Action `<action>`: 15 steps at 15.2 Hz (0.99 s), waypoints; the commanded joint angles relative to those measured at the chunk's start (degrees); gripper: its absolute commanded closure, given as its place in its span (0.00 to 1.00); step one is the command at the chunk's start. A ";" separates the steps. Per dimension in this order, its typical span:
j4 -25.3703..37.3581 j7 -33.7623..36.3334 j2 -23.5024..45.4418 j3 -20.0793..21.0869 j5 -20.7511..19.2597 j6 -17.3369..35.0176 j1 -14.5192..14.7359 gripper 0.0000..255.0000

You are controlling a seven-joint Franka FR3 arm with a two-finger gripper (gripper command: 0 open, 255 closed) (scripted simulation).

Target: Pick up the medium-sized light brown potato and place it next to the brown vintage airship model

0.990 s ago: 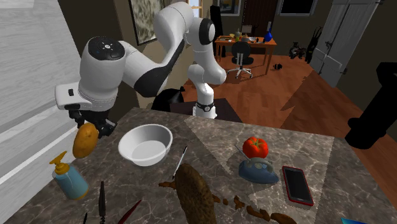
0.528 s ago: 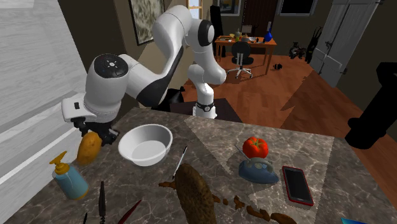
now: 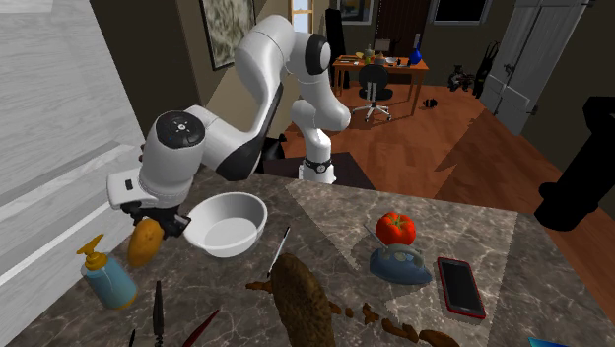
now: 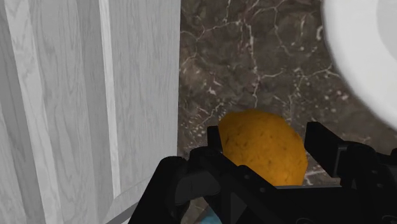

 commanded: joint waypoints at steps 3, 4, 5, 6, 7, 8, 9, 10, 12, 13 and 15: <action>-1.60 1.50 0.90 -0.18 -0.67 2.17 -0.04 1.00; -1.88 1.86 1.21 -0.23 -0.84 2.67 -0.04 1.00; -2.14 2.21 1.54 -0.27 -1.00 3.17 -0.05 1.00; -2.39 2.57 1.87 -0.32 -1.16 3.66 -0.05 1.00; -2.63 2.93 2.21 -0.37 -1.33 4.15 -0.05 1.00; -2.85 3.29 2.56 -0.42 -1.50 4.64 -0.05 1.00; -3.06 3.65 2.92 -0.46 -1.68 5.12 -0.06 1.00; -3.26 4.01 3.28 -0.51 -1.85 5.60 -0.06 1.00; -3.75 5.04 4.39 -0.66 -2.36 6.95 -0.07 1.00; -3.75 5.05 4.39 -0.65 -2.37 6.95 -0.08 1.00; -3.75 5.05 4.39 -0.64 -2.38 6.95 -0.08 1.00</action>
